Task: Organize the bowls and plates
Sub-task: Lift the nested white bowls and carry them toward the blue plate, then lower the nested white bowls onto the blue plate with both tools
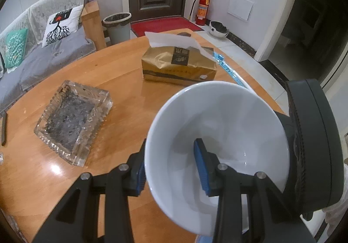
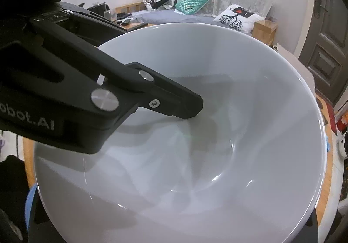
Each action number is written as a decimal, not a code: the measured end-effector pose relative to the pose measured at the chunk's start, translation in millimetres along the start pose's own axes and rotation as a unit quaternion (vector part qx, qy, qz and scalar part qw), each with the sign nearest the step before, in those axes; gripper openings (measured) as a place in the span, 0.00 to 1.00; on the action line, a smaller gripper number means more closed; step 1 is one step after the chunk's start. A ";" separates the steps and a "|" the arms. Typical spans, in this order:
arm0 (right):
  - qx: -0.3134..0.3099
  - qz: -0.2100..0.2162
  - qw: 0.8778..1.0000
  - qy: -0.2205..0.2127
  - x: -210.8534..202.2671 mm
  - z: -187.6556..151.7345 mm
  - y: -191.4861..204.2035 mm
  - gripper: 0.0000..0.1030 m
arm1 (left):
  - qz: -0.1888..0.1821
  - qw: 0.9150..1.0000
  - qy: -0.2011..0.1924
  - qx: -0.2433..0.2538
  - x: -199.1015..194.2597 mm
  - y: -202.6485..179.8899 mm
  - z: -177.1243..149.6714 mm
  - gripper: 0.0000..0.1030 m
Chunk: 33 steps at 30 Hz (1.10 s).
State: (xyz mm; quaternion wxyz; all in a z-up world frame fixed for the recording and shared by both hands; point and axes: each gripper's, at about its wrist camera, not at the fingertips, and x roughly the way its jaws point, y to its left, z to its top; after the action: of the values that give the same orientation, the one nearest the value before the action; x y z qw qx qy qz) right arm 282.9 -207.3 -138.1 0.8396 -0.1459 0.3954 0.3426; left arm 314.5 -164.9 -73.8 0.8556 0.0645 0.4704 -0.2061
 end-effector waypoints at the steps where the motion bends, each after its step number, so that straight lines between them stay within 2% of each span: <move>1: 0.000 -0.001 1.000 -0.002 -3.1 -0.4 1.9 0.98 | 0.001 1.000 -0.002 0.001 -3.5 -1.6 -1.1 0.34; 21: -0.003 -0.014 1.000 -0.015 -66.4 -30.2 49.1 0.98 | 0.006 1.000 -0.016 0.016 -64.9 -54.7 -44.2 0.34; 33: 0.007 -0.017 1.000 -0.016 -86.4 -57.9 73.5 0.98 | 0.002 1.000 -0.012 0.025 -81.8 -81.0 -72.4 0.34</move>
State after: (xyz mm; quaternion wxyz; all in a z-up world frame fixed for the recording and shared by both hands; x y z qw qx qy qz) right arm 160.4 -223.8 -107.5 0.8524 -0.1410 0.3820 0.3281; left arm 186.0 -192.4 -38.8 0.8597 0.0846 0.4548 -0.2165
